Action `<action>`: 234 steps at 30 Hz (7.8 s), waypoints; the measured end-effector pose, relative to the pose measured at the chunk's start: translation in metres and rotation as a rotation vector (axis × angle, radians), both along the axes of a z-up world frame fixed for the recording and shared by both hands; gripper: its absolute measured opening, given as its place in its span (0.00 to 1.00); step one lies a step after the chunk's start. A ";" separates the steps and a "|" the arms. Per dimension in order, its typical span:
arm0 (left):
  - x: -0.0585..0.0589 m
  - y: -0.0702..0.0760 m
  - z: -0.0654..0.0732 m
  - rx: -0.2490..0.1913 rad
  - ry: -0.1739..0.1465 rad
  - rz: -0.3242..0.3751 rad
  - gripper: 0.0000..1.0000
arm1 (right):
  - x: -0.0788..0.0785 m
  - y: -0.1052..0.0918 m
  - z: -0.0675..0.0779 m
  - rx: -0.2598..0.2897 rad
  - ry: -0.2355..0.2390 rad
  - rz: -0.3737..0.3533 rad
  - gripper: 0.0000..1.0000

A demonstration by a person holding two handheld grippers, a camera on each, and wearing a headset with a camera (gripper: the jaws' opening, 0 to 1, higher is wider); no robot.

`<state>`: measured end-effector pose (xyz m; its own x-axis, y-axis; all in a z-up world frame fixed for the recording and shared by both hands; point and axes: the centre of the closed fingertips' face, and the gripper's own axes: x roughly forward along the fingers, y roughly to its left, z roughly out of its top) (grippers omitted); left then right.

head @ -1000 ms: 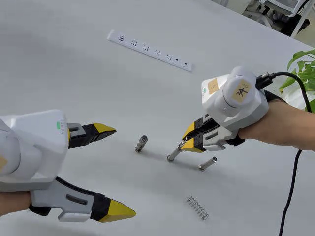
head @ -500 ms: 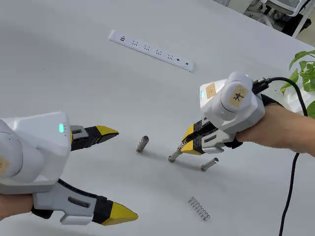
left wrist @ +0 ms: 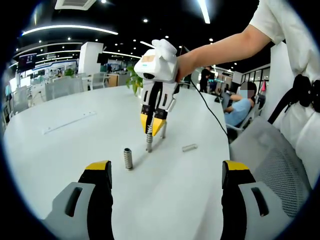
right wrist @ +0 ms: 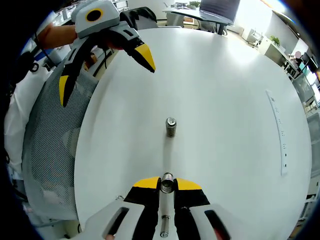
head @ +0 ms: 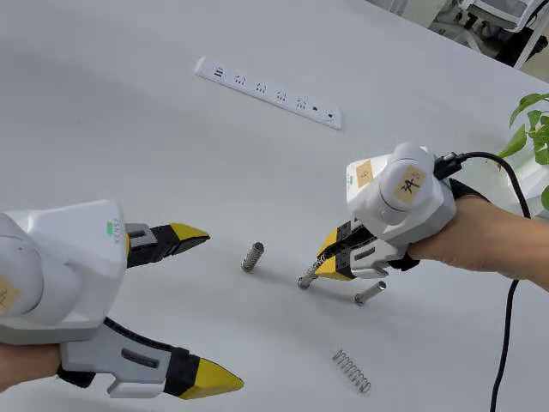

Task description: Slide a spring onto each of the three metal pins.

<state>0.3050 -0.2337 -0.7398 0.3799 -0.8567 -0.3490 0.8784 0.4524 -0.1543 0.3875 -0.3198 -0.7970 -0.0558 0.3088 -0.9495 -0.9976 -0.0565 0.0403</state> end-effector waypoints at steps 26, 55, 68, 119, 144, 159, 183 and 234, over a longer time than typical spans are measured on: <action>0.000 0.003 -0.001 -0.009 0.011 0.009 0.89 | -0.001 0.001 -0.022 -0.015 0.007 0.024 0.07; -0.001 0.006 0.000 -0.005 0.012 0.012 0.88 | -0.002 0.001 -0.019 -0.003 0.013 0.001 0.16; -0.003 0.003 0.006 0.009 0.000 0.001 0.88 | -0.007 0.000 0.003 0.045 -0.003 -0.025 0.29; -0.017 -0.026 0.027 0.215 -0.076 -0.153 0.86 | -0.089 -0.107 0.079 0.524 -0.153 -0.433 0.89; -0.013 -0.124 -0.018 0.446 -0.165 -0.460 0.49 | -0.113 -0.156 0.057 0.596 -0.148 -0.575 0.95; -0.007 -0.157 -0.076 0.656 -0.169 -0.601 0.26 | -0.122 -0.171 0.050 0.618 -0.147 -0.642 0.95; -0.007 -0.165 -0.105 0.777 -0.115 -0.680 0.14 | -0.127 -0.177 0.042 0.614 -0.147 -0.675 0.94; -0.023 -0.164 -0.066 0.566 -0.032 -0.591 0.06 | -0.124 -0.163 0.056 0.621 -0.143 -0.627 0.90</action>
<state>0.2818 -0.3979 -0.8057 -0.0620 -0.6160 -0.7853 0.9963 -0.0848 -0.0121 0.2630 -0.4824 -0.7407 0.4021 0.7035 -0.5860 -0.8456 0.5307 0.0570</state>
